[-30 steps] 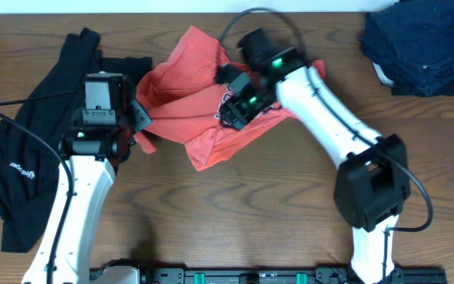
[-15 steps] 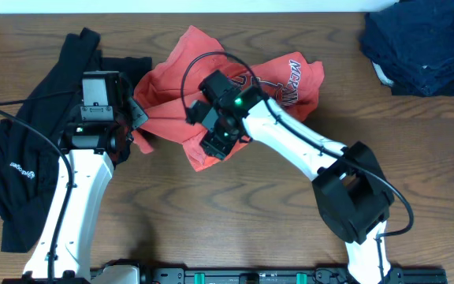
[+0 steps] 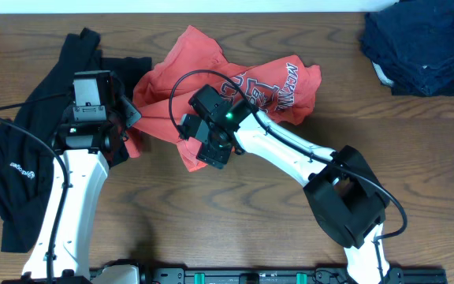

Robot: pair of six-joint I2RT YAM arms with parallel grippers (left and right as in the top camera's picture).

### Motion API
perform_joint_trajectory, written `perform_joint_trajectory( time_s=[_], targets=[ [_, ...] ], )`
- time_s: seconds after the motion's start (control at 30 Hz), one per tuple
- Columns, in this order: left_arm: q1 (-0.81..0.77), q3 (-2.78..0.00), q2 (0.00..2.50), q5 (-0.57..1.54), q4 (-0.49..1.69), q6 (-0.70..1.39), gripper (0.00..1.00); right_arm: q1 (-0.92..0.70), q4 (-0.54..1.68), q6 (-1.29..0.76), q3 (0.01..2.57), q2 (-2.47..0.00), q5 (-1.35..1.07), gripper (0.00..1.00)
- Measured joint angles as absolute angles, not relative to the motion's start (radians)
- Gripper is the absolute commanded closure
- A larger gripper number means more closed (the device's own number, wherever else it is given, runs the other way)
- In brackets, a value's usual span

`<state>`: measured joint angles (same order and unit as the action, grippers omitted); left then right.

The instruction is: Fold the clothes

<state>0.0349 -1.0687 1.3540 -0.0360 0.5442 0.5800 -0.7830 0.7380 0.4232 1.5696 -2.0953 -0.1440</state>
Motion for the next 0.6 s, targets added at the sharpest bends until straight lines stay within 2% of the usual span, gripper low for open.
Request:
perform_joint_trajectory(
  time_s=[0.2,0.3,0.33,0.4,0.43,0.47,0.6],
  targets=[
    [0.035,-1.069,1.354,-0.03,0.541,0.58,0.94,-0.783,0.691,0.476,1.491,-2.095,-0.134,0.33],
    [0.035,-1.069,1.354,-0.03,0.541,0.58,0.94,-0.783,0.702,0.484,1.466,-2.095,-0.133,0.38],
    [0.035,-1.069,1.354,-0.03,0.541,0.58,0.94,-0.783,0.706,0.485,1.463,-2.095,-0.133,0.45],
    [0.035,-1.069,1.354,-0.03,0.54,0.58,0.94,-0.783,0.702,0.485,1.459,-2.095,-0.13,0.82],
    [0.035,-1.069,1.354,-0.03,0.54,0.58,0.94,-0.782,0.694,0.476,1.458,-2.095,-0.128,0.93],
    [0.035,-1.069,1.354,-0.03,0.54,0.58,0.94,-0.782,0.684,0.466,1.457,-2.095,-0.121,0.99],
    [0.035,-1.069,1.354,-0.03,0.542,0.58,0.94,-0.776,0.635,0.404,1.457,-2.095,-0.092,0.99]
  ],
)
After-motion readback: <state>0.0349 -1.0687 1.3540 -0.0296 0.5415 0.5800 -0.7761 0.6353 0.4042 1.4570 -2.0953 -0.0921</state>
